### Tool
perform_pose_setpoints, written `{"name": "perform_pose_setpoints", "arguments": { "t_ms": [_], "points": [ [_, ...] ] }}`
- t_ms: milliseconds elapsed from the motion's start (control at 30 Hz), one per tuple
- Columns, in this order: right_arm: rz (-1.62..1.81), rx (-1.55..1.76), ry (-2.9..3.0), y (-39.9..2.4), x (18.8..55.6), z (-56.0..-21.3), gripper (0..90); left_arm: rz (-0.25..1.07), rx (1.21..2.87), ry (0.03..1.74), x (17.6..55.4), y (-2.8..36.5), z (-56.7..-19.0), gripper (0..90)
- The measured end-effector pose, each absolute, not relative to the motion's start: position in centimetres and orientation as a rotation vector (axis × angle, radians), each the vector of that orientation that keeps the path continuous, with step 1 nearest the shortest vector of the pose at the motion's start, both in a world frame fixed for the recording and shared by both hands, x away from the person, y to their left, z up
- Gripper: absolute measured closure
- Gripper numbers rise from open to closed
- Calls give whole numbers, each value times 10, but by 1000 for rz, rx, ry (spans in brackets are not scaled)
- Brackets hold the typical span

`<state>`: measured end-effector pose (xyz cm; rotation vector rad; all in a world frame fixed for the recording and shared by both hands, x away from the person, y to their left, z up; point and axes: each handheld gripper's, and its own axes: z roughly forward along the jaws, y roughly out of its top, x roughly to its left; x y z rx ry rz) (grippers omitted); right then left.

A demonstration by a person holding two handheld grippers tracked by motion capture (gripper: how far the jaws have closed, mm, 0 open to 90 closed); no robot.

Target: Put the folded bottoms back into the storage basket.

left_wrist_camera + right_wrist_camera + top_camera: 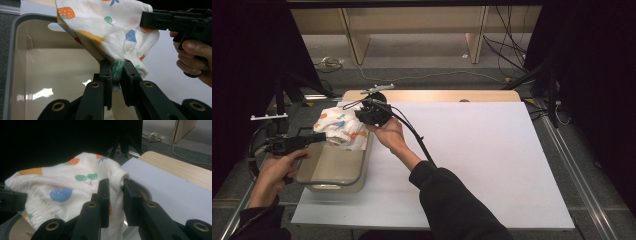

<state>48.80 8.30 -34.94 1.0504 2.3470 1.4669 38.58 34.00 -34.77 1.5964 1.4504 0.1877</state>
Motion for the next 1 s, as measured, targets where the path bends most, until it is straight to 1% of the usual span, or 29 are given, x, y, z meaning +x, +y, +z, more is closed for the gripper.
{"name": "perform_pose_setpoints", "arguments": {
  "t_ms": [1000],
  "points": [
    [1439,1050,2378,99,486,-362,772,162,1626,1506,387,352,-358,804]
  ]
}}
